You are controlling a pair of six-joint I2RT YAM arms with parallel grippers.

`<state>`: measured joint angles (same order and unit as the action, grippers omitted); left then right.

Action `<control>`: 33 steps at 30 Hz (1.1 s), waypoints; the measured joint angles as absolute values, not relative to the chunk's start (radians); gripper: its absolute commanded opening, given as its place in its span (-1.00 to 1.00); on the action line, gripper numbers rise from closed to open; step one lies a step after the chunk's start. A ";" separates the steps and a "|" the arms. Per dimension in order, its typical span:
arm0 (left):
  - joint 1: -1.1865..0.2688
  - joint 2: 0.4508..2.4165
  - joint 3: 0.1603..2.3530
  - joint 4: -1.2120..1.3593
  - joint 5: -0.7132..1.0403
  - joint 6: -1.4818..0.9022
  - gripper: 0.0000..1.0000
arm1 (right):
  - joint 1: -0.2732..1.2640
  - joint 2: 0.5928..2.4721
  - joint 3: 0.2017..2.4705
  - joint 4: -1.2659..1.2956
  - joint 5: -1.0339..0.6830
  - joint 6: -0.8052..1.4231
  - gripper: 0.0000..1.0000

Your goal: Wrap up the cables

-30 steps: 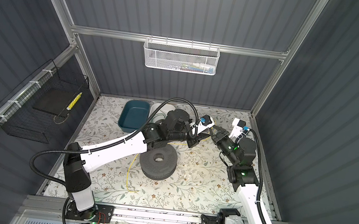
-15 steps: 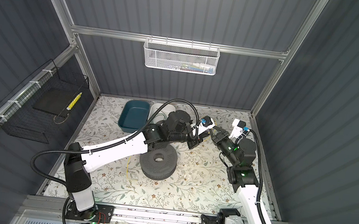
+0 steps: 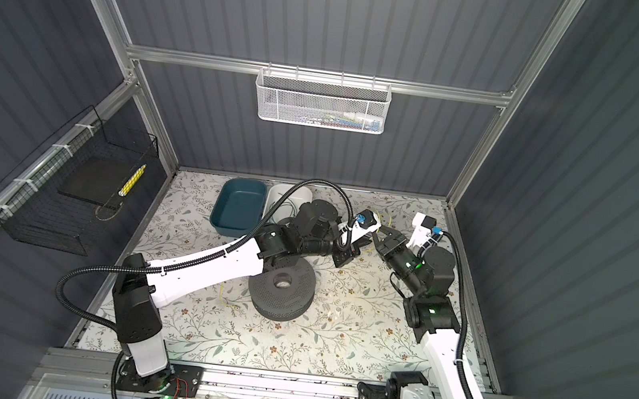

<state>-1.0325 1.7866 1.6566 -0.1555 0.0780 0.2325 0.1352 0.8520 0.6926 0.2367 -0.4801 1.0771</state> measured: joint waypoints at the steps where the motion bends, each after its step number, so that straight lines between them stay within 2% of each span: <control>1: -1.032 1.782 1.644 -0.152 0.075 0.233 -1.00 | 0.138 0.845 0.693 0.226 -0.480 1.073 -0.39; 11: -1.033 1.707 1.522 -0.125 0.033 0.232 -1.00 | 0.138 0.751 0.719 0.123 -0.471 1.008 -0.06; 21: -1.032 1.628 1.357 -0.064 -0.008 0.207 -1.00 | 0.138 0.708 0.741 0.005 -0.470 0.933 0.03; 24: -1.032 1.600 1.320 -0.042 -0.021 0.198 -1.00 | 0.138 0.699 0.742 -0.049 -0.460 0.900 0.21; 28: -1.032 1.554 1.264 -0.001 -0.039 0.185 -1.00 | 0.138 0.693 0.746 -0.131 -0.418 0.856 0.40; 33: -1.032 1.479 1.169 0.047 -0.062 0.162 -1.00 | 0.137 0.673 0.739 -0.224 -0.306 0.828 0.43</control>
<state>-1.0325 1.4792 1.1694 0.0471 -0.0620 0.1619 0.1371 0.6735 0.7395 -0.2237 -0.3061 0.8284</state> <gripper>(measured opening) 0.053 0.712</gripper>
